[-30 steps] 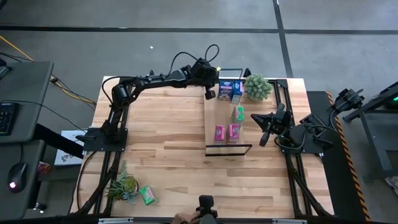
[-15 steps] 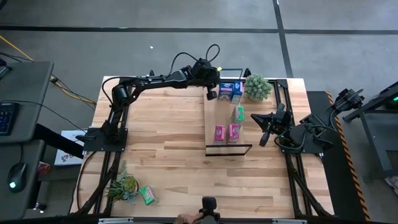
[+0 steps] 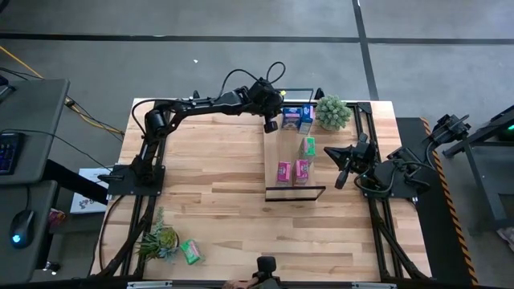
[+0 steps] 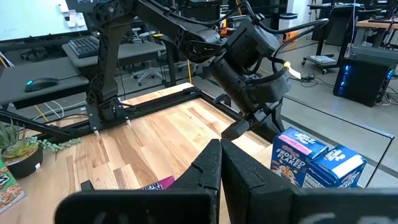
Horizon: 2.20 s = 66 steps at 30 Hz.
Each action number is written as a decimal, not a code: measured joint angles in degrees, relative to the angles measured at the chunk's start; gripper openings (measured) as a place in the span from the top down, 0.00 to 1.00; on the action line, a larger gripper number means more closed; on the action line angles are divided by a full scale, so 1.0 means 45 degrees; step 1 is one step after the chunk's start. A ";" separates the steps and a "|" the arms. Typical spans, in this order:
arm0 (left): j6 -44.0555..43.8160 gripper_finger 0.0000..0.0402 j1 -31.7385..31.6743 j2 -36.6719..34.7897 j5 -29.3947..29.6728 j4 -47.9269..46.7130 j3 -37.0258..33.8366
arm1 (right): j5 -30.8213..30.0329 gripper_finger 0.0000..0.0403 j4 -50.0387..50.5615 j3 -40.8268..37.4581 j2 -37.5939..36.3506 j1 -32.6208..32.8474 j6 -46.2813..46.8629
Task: Stack cereal on shelf
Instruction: Put the blue cereal box on the shelf aligned with the other blue cereal box
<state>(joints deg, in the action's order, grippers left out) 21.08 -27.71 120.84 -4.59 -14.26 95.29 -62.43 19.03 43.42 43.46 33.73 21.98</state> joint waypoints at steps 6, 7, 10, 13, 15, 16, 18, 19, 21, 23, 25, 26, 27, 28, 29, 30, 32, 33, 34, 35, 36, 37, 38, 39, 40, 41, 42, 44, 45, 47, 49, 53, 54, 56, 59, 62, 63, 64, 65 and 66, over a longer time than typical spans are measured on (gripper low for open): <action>-0.0002 1.00 0.0002 0.0000 -0.0064 0.0164 0.0000 | -0.0002 1.00 0.0000 0.0002 -0.0002 -0.0002 0.0002; 0.0007 1.00 0.0024 -0.0004 0.0131 0.0160 0.0000 | 0.0000 1.00 0.0000 0.0004 0.0000 -0.0003 -0.0001; 0.0257 1.00 0.0088 0.0000 0.1174 0.0433 0.0000 | 0.0000 1.00 0.0000 0.0004 -0.0005 -0.0004 -0.0020; 0.0710 1.00 0.0113 -0.0002 0.1435 0.1080 0.0000 | -0.0005 1.00 0.0000 0.0004 0.0000 0.0001 -0.0096; 0.1019 1.00 0.0113 -0.0001 0.1479 0.1366 0.0000 | -0.0011 1.00 0.0000 0.0002 -0.0002 -0.0001 -0.0093; 0.1086 1.00 0.0113 -0.0003 0.1536 0.1468 0.0000 | -0.0021 1.00 0.0000 0.0004 0.0000 -0.0001 -0.0093; 0.1113 1.00 0.0109 0.0000 0.1595 0.1607 0.0000 | -0.0025 1.00 0.0000 0.0004 0.0000 0.0001 -0.0022; 0.1122 1.00 0.0065 0.0000 0.1601 0.1719 0.0000 | -0.0029 1.00 -0.0005 -0.0001 0.0000 0.0001 0.0004; 0.1194 1.00 -0.0026 0.0000 0.1406 0.1907 0.0000 | -0.0029 1.00 0.0000 0.0003 0.0000 -0.0003 -0.0001; 0.1511 1.00 -0.0139 0.0000 0.0736 0.1930 0.0000 | -0.0029 1.00 0.0000 0.0004 -0.0003 -0.0002 0.0004; 0.1575 1.00 -0.0188 0.0062 0.0494 0.2176 0.0000 | -0.0039 1.00 -0.0002 0.0004 -0.0003 -0.0001 0.0004; 0.1579 1.00 -0.0228 0.0077 0.0440 0.2230 0.0000 | -0.0039 1.00 -0.0004 0.0000 -0.0002 -0.0001 0.0004; 0.1611 1.00 -0.0283 0.0078 0.0297 0.2223 0.0000 | -0.0044 1.00 -0.0005 0.0004 0.0000 0.0001 0.0004; 0.1689 1.00 -0.0320 0.0078 0.0004 0.2249 0.0000 | -0.0053 1.00 0.0000 0.0004 0.0000 -0.0004 0.0004; 0.1743 1.00 -0.0362 0.0078 -0.0370 0.2249 0.0000 | -0.0063 1.00 -0.0005 0.0004 -0.0002 0.0001 0.0004; 0.1778 1.00 -0.0392 0.0078 -0.0723 0.2229 0.0000 | -0.0067 1.00 -0.0001 0.0004 0.0000 -0.0004 0.0004; 0.1711 1.00 -0.0436 0.0078 -0.0896 0.2128 0.0000 | -0.0067 1.00 -0.0001 0.0004 -0.0003 0.0001 0.0004; 0.1696 1.00 -0.0436 0.0078 -0.0896 0.2088 0.0000 | -0.0068 1.00 -0.0005 0.0004 -0.0005 -0.0004 0.0004; 0.1696 1.00 -0.0436 0.0078 -0.0896 0.2055 0.0000 | -0.0079 1.00 -0.0005 0.0000 -0.0004 -0.0002 0.0004; 0.1678 1.00 -0.0452 0.0078 -0.0896 0.1994 0.0000 | -0.0104 1.00 -0.0002 -0.0001 -0.0003 0.0000 0.0002; 0.1664 1.00 -0.0460 0.0078 -0.0899 0.1919 0.0000 | -0.0107 1.00 -0.0004 0.0004 -0.0001 -0.0003 -0.0001; 0.1636 1.00 -0.0460 0.0078 -0.0901 0.1828 0.0000 | -0.0112 1.00 -0.0005 0.0004 -0.0005 0.0001 -0.0001; 0.1626 1.00 -0.0460 0.0078 -0.0901 0.1740 0.0000 | -0.0107 1.00 -0.0004 0.0004 -0.0002 0.0001 0.0003; 0.1623 1.00 -0.0456 0.0078 -0.0910 0.1643 0.0000 | -0.0107 1.00 -0.0005 0.0000 -0.0004 0.0000 0.0004; 0.1620 1.00 -0.0456 0.0078 -0.0938 0.1524 0.0000 | -0.0108 1.00 -0.0004 0.0001 -0.0001 -0.0002 0.0004; 0.1630 1.00 -0.0456 0.0078 -0.0980 0.1415 0.0000 | -0.0107 1.00 -0.0005 0.0001 -0.0003 -0.0002 0.0004; 0.1655 1.00 -0.0456 0.0072 -0.0989 0.1260 0.0000 | -0.0107 1.00 -0.0005 0.0003 -0.0001 0.0000 0.0004; 0.1658 1.00 -0.0456 0.0058 -0.1014 0.1054 0.0000 | -0.0107 1.00 -0.0005 0.0003 -0.0002 -0.0001 0.0004; 0.1610 1.00 -0.0456 0.0050 -0.1100 0.1030 0.0000 | -0.0107 1.00 -0.0005 0.0004 -0.0002 -0.0001 0.0004; 0.1539 1.00 -0.0525 -0.0103 -0.1440 0.0776 0.0000 | -0.0107 1.00 -0.0005 0.0004 -0.0005 0.0001 0.0004; 0.1467 1.00 -0.0534 -0.0220 -0.1716 0.0826 0.0016 | -0.0107 1.00 -0.0005 0.0004 -0.0005 0.0001 0.0004; 0.1462 1.00 -0.0616 -0.0277 -0.2103 0.0650 0.0015 | -0.0107 1.00 -0.0005 0.0002 -0.0005 -0.0001 0.0004; 0.1471 1.00 -0.0619 -0.0293 -0.2283 0.0648 0.0015 | -0.0104 1.00 -0.0005 0.0004 -0.0005 -0.0001 0.0004; 0.1575 1.00 -0.0689 -0.0368 -0.2602 0.0647 0.0015 | -0.0107 1.00 -0.0005 0.0002 -0.0005 -0.0003 0.0005; 0.1632 1.00 -0.0813 -0.0413 -0.3057 0.0982 0.0015 | -0.0102 1.00 -0.0005 -0.0001 -0.0005 0.0001 0.0004; 0.1938 1.00 -0.1000 -0.0413 -0.3328 0.1236 0.0015 | -0.0102 1.00 -0.0005 0.0002 -0.0005 0.0001 0.0004; 0.2098 1.00 -0.1056 -0.0413 -0.3428 0.1281 0.0013 | -0.0102 1.00 -0.0005 0.0001 -0.0005 -0.0003 0.0004; 0.2219 1.00 -0.1122 -0.0374 -0.3648 0.1339 0.0015 | -0.0102 1.00 -0.0005 0.0004 -0.0005 -0.0003 0.0004; 0.2283 1.00 -0.1175 -0.0332 -0.3908 0.1475 0.0015 | -0.0102 1.00 -0.0005 0.0002 -0.0005 0.0000 0.0004; 0.2289 1.00 -0.1253 -0.0274 -0.4206 0.1536 0.0010 | -0.0102 1.00 -0.0005 0.0002 -0.0005 -0.0002 0.0004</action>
<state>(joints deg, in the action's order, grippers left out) 31.38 -33.35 119.60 -23.52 -7.35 95.33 -62.89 19.00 43.43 43.44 33.72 22.00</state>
